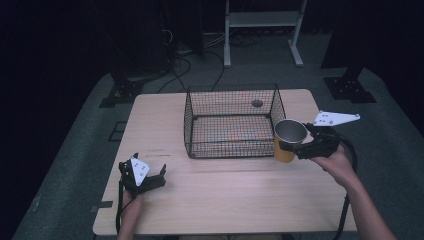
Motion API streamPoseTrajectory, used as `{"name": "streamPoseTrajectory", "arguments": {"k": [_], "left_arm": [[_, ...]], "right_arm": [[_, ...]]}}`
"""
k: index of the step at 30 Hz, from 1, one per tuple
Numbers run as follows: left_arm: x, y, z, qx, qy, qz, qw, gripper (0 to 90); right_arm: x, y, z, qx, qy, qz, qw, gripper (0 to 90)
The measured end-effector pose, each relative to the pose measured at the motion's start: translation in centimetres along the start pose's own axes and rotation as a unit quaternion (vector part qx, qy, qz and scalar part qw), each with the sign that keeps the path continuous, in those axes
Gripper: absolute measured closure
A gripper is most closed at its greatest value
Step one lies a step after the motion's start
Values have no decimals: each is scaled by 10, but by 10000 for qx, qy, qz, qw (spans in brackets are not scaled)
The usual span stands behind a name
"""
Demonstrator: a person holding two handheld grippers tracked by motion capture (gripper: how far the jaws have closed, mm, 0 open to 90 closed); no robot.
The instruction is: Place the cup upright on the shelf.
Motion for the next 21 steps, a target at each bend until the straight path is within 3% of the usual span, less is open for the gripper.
{"name": "streamPoseTrajectory", "arguments": {"k": [13,21], "left_arm": [[0,0,0,7,-2,-2,10000,0],[0,0,0,16,0,-7,10000,0]], "right_arm": [[-6,24,-3,7,45,-51,10000,120],[-19,42,-1,109,99,-29,9999,120]]}}
Point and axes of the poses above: each handheld gripper's, and its own axes: x roughly backward along the jaws, y roughly out of its top, z roughly to its left, the point moved 5 cm from there along -x, roughly forward along the jaws, and after that the axes turned 2 degrees about z, right-handed, at the moved point
